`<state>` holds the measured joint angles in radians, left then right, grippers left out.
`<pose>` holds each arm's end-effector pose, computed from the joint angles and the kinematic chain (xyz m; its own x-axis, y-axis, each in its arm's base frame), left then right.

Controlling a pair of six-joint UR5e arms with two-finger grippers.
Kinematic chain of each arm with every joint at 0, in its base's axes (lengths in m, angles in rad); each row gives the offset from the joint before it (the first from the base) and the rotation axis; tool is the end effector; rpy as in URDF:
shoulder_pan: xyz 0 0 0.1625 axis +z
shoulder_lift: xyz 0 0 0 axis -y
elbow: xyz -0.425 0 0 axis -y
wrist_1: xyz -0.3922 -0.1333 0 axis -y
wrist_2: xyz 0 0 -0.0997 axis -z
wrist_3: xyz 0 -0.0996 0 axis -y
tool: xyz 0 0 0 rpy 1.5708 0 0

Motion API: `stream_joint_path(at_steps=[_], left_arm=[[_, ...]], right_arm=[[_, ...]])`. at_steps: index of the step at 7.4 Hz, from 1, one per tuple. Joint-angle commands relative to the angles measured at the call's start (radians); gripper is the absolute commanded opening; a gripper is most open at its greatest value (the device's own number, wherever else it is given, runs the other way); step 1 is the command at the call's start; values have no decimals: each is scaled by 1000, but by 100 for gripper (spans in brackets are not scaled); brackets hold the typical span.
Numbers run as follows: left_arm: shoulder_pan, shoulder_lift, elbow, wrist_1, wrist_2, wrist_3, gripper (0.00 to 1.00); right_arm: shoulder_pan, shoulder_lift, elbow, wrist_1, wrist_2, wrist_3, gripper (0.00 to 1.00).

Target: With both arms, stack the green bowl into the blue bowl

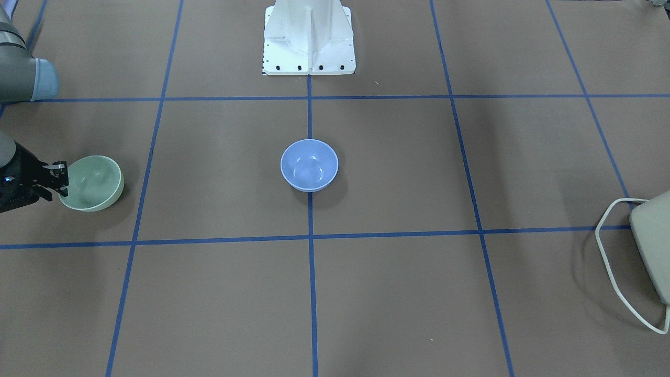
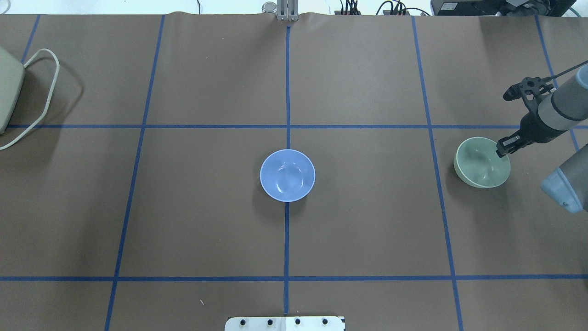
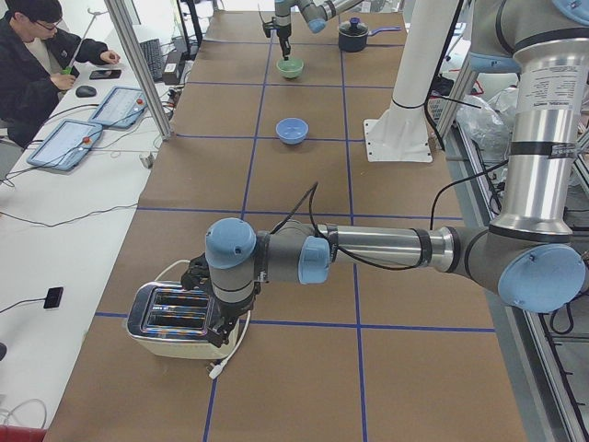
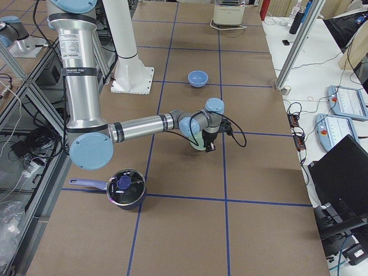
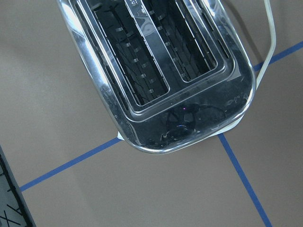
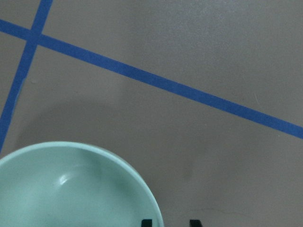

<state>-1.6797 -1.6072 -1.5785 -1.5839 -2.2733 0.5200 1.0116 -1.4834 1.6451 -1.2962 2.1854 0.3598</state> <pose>-0.1241 -0.5006 0.6401 0.7158 0.4530 -0.5314 -0.2848 0.8842 0.3701 -0.2269 -0.5056 0.5544 0.6965 -0.3285 0.6379 0.2517 0.9444 0.2115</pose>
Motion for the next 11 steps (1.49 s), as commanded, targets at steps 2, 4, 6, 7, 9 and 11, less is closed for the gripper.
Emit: stream_joint_path(at_steps=[2, 4, 6, 7, 9, 11], left_arm=[[0, 0, -2, -1, 0, 0, 98], [0, 0, -2, -1, 0, 0, 98], [0, 0, 0, -1, 0, 0, 98], [0, 0, 0, 1, 0, -1, 98], [2, -7, -18, 19, -3, -93, 98], [6, 36, -49, 2, -121, -361, 98]], right_arm=[[-4, 9, 1, 3, -1, -5, 0], [-2, 12, 8, 3, -7, -5, 0], [1, 18, 97, -11, 19, 13, 0], [2, 78, 110, -14, 36, 90, 0], [-5, 211, 119, -12, 48, 322, 0], [-77, 297, 133, -15, 53, 513, 0]])
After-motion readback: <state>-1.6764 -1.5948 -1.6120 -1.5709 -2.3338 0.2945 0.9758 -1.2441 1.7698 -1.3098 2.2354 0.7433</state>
